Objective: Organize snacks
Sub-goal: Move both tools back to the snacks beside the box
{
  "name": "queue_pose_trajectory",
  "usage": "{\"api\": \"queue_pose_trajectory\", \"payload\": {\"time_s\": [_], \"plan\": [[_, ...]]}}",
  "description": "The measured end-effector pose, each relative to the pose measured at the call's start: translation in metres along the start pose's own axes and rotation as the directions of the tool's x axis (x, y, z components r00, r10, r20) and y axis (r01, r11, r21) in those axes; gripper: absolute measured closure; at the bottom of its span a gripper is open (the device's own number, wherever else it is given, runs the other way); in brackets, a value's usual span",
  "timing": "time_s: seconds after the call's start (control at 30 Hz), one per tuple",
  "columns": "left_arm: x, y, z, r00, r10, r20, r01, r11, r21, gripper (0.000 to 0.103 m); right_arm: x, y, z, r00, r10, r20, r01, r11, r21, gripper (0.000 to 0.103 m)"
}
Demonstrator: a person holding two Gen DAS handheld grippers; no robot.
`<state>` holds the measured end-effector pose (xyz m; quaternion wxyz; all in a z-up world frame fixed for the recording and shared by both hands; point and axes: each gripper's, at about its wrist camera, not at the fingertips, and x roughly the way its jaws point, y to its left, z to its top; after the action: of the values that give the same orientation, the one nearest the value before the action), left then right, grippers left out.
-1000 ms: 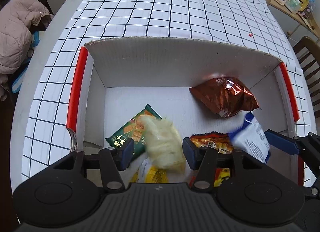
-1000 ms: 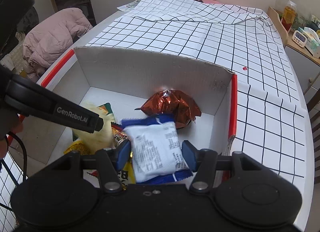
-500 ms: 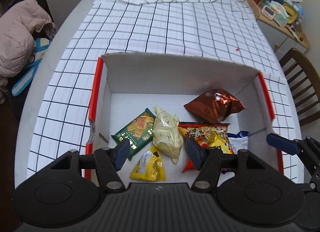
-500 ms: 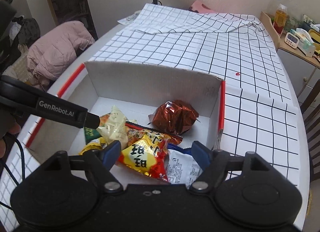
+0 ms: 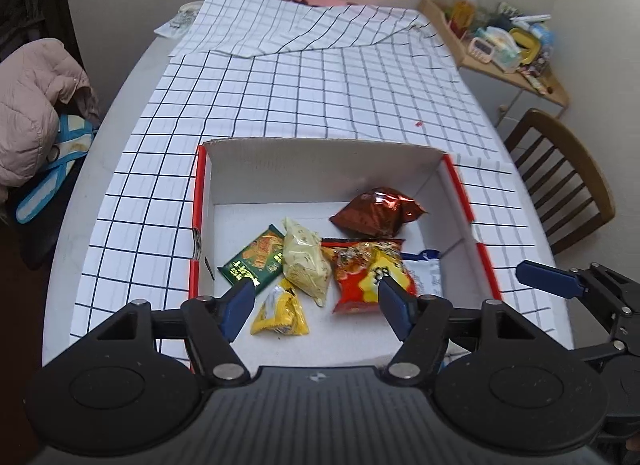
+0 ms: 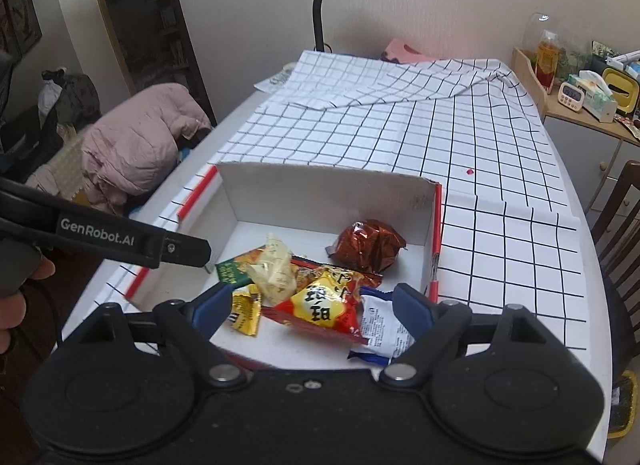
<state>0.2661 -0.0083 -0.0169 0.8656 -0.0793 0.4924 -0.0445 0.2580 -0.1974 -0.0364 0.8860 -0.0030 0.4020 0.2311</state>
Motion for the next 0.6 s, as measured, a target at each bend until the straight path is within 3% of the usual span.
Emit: {"api": "queue_pose_trajectory", "payload": {"time_s": [0.17,0.23,0.33,0.6], "plan": [[-0.025,0.0,-0.014,0.999,-0.021,0.041,0.02,1.0,0.016,0.029,-0.022,0.009,-0.007,0.999,0.017,0.037,-0.018,1.0,0.008,0.014],[-0.035,0.002,-0.021,0.998,-0.026,0.056,0.025,1.0,0.017,0.027,-0.031,0.013,-0.01,0.998,0.024,0.057,-0.024,1.0,0.008,0.004],[-0.047,0.007,-0.03,0.996,-0.03,0.079,0.029,0.999,0.021,0.021,-0.044,0.019,-0.016,0.996,0.036,0.084,-0.036,0.999,0.001,0.003],[-0.072,0.019,-0.058,0.993,-0.05,0.109,0.046,0.998,0.036,0.016,-0.065,0.032,-0.035,0.992,0.058,0.11,-0.058,0.998,-0.002,0.002]]}}
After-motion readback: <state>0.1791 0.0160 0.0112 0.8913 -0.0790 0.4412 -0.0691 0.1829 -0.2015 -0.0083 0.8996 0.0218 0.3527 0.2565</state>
